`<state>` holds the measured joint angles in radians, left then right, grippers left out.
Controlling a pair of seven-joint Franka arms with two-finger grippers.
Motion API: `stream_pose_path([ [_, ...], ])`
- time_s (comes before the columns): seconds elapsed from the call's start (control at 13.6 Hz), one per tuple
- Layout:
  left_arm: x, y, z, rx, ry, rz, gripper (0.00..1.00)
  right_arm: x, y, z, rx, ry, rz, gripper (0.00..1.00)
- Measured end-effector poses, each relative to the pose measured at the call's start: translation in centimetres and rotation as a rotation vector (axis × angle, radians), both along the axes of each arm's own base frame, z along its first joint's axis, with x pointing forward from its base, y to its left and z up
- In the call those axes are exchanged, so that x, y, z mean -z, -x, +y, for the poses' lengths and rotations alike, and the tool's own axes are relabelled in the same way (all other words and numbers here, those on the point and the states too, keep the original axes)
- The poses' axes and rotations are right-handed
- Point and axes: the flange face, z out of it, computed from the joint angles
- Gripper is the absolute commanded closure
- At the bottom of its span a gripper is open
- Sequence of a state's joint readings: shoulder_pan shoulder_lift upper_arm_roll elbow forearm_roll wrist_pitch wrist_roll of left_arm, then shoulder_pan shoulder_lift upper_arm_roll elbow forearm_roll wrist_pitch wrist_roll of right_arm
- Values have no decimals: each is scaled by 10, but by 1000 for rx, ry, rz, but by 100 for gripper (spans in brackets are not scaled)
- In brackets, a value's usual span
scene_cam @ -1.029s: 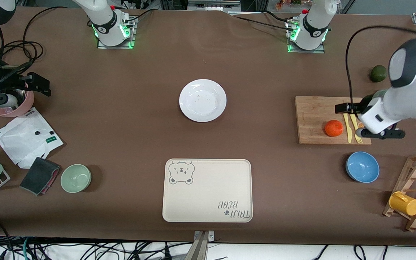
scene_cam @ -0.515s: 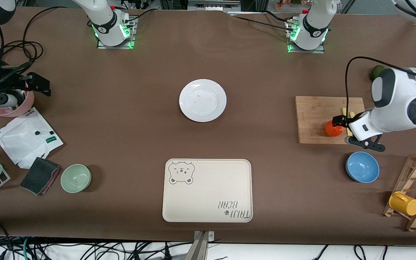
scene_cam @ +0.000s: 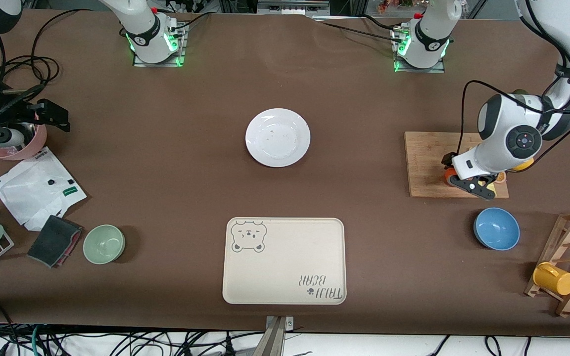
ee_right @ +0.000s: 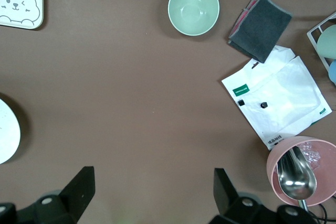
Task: Place orange and plate with both arms
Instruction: 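Reach the left gripper down over the orange on the cutting board, then close the left gripper around the orange and lift it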
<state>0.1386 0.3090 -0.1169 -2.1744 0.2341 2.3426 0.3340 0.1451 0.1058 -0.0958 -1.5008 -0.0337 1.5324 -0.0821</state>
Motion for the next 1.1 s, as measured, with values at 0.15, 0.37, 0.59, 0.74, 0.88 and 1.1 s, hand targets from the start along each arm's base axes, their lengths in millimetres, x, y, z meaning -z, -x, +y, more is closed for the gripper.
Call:
stream_pose_path([
  [0.15, 8, 7, -2, 18, 5, -10, 0, 0, 0, 0, 1, 0, 0, 0],
  [0.37, 11, 9, -2, 59, -17, -18, 0, 0, 0, 0, 1, 0, 0, 0],
  [0.59, 16, 10, 0, 70, -20, -25, 0, 0, 0, 0, 1, 0, 0, 0],
  [0.74, 20, 10, 6, 93, -38, -31, 0, 0, 0, 0, 1, 0, 0, 0],
  [0.88, 24, 9, 12, 101, -43, -44, 0, 0, 0, 0, 1, 0, 0, 0],
  [1.1, 30, 10, 18, 94, -39, -40, 0, 0, 0, 0, 1, 0, 0, 0],
])
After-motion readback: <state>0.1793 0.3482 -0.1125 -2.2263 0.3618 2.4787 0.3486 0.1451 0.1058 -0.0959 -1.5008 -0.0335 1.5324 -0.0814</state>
